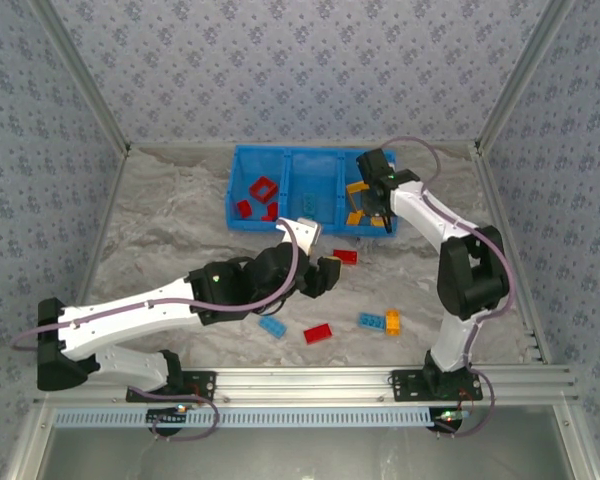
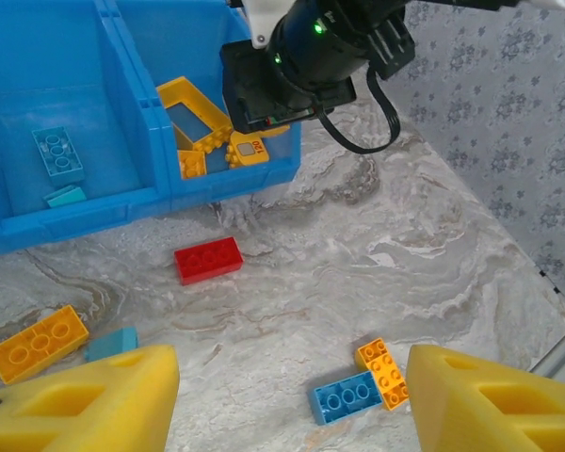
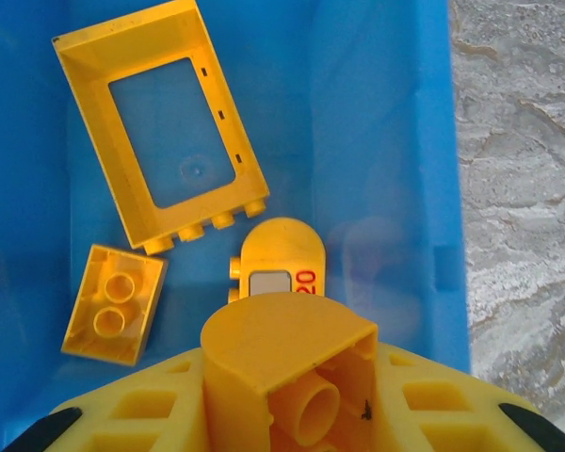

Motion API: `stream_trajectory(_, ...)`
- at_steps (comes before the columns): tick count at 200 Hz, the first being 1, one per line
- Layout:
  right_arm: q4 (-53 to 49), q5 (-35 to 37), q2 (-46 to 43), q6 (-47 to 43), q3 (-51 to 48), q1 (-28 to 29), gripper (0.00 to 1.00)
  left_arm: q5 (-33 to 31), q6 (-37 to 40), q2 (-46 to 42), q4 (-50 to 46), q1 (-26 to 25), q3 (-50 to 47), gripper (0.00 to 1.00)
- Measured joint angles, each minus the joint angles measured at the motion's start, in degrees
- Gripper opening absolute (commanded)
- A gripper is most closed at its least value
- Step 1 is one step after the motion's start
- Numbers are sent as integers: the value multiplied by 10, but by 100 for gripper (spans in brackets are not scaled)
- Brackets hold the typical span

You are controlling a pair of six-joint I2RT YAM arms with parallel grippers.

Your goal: Sort the legos into containers by color

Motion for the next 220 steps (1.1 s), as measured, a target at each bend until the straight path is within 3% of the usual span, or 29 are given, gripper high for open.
stream_trajectory(114, -65, 127, 243, -37, 292, 2, 30, 8, 0, 4, 0, 7, 0, 66)
stream_trajectory(134, -82, 138, 274, -42, 325, 1, 36, 9, 0, 4, 0, 8, 0, 66)
stream_trajectory(165, -96, 140, 293, -46, 343, -1, 57, 9, 0, 4, 0, 10, 0, 66)
stream_trajectory(196, -104, 140, 293, -50, 347, 2, 61, 10, 0, 4, 0, 11, 0, 66)
stream_trajectory(220, -105, 141, 291, -50, 348, 6, 57, 10, 0, 4, 0, 11, 0, 66)
